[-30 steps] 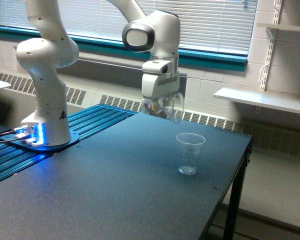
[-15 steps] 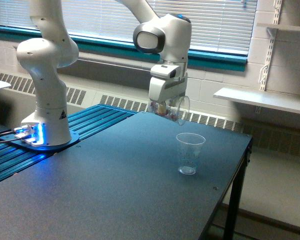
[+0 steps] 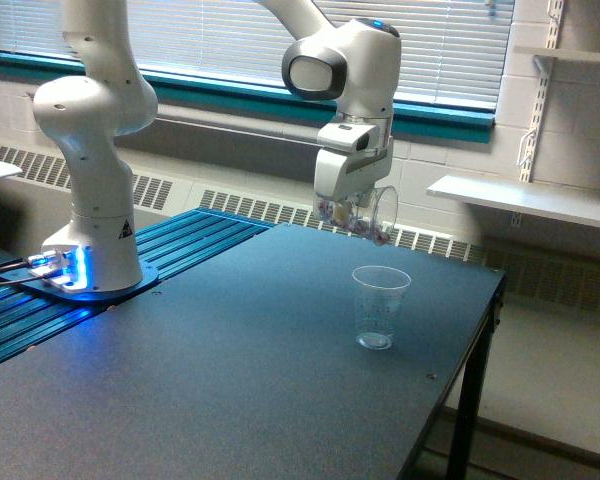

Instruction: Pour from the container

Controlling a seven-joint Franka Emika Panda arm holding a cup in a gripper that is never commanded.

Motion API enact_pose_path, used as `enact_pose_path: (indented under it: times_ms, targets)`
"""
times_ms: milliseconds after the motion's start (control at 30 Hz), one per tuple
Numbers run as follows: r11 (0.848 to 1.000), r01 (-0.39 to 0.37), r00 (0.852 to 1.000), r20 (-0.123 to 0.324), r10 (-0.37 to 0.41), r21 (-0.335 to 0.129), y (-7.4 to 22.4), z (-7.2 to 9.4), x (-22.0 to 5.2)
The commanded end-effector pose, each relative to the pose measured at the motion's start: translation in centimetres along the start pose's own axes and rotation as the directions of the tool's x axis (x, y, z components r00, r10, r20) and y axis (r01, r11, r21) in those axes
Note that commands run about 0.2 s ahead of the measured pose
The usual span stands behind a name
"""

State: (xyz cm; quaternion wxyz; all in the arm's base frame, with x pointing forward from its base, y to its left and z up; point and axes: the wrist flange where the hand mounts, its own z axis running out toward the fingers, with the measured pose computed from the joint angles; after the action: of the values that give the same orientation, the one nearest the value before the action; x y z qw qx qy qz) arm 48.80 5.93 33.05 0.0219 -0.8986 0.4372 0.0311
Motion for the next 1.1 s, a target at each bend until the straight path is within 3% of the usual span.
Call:
enact_pose_path:
  times_ms: [33,500,1100]
  targets:
    - [1.0,-0.019,1.0,0.021,0.019,-0.006,0.3,0.4,0.7]
    - [0.999,-0.03,0.998,0.053,0.031,-0.028,1.4,2.4,0.3]
    - [0.998,-0.06,0.988,0.143,0.065,-0.036,1.6,1.5,0.4]
